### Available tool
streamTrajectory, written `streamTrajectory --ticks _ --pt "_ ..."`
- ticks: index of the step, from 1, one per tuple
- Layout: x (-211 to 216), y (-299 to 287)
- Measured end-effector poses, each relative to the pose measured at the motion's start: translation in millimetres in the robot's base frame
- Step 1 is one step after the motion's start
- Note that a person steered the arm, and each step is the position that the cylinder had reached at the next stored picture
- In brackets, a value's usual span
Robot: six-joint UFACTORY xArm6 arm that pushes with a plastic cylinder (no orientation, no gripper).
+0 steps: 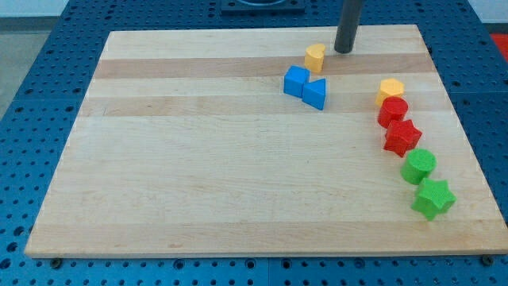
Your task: Push the yellow heart to the blue cube
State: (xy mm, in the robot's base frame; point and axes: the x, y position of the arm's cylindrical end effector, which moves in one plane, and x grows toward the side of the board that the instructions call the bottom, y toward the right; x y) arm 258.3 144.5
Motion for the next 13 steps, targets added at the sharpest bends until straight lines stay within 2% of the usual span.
streamTrajectory --ticks 1,7,13 --pt "11 -5" --pt "12 -102" --pt "31 -122"
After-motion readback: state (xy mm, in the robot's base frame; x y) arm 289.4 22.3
